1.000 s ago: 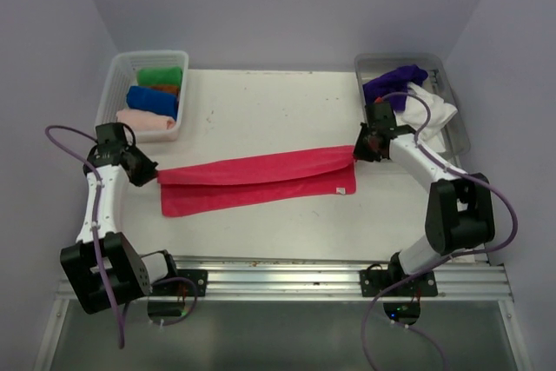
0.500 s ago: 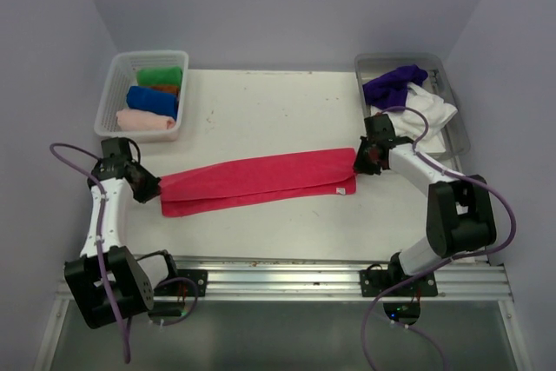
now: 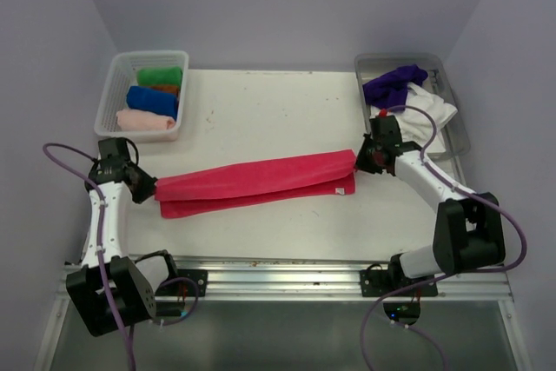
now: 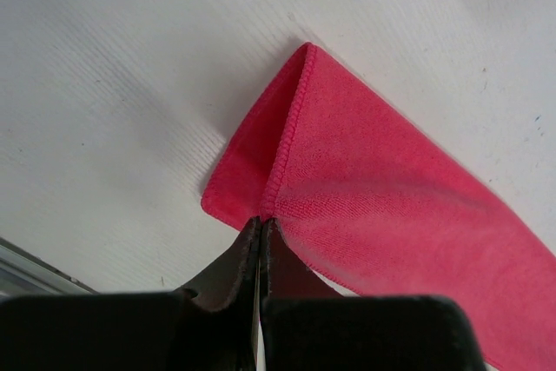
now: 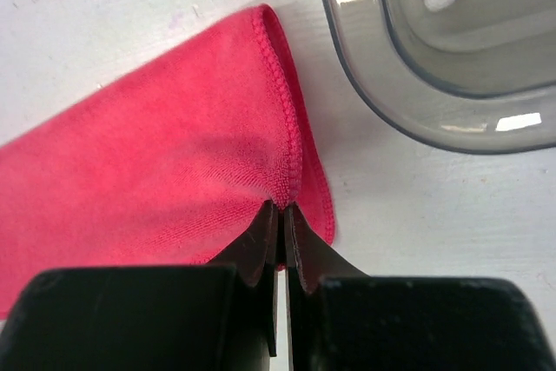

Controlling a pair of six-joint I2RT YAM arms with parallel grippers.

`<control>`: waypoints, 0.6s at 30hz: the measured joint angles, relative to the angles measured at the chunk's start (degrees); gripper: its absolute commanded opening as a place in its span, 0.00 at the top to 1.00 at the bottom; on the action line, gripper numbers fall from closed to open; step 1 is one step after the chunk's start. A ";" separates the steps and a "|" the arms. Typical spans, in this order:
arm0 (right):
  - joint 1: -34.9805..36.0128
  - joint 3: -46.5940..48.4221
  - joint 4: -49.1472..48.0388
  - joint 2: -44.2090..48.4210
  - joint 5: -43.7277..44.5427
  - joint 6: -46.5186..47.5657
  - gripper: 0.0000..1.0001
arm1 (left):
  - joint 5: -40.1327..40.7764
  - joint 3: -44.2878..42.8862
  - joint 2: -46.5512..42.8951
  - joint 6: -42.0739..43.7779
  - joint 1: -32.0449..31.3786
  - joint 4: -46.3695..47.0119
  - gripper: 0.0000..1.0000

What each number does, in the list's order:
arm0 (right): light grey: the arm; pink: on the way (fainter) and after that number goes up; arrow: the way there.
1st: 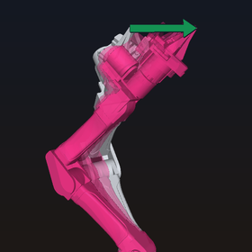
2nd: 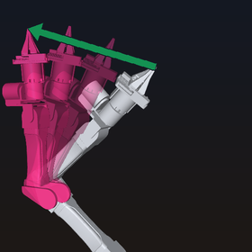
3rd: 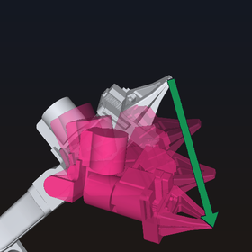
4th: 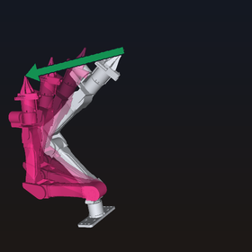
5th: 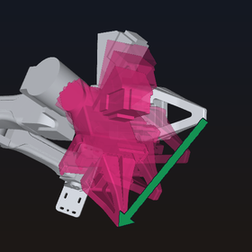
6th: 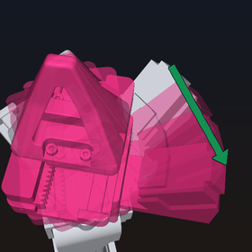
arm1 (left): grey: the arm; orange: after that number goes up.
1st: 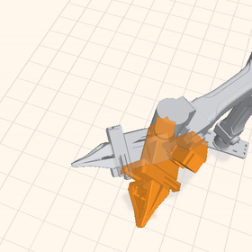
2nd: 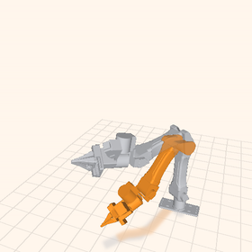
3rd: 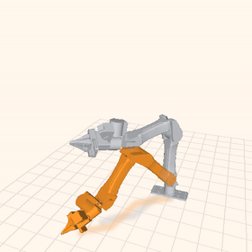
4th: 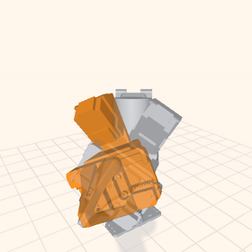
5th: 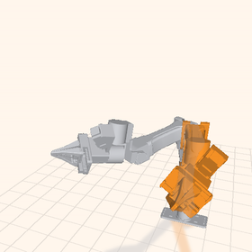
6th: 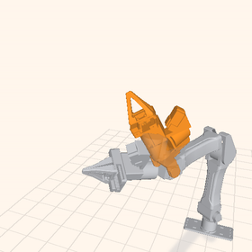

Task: Roll the towels
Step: Fold the towel

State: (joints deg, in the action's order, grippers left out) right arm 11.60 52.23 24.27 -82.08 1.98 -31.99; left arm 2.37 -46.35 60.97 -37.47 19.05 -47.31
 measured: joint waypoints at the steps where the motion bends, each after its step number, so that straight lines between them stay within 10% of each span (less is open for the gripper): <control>1: 0.02 -0.68 -0.17 0.13 -0.09 -0.20 1.00 | 0.02 0.31 0.00 0.00 0.02 0.07 1.00; 18: 0.00 -7.80 -1.60 0.70 -0.07 -1.05 1.00 | -2.05 5.22 1.11 -1.46 0.09 0.42 1.00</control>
State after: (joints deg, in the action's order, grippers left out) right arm 11.60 44.42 22.68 -81.38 1.91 -33.04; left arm 0.32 -41.12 62.08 -38.94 19.14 -46.89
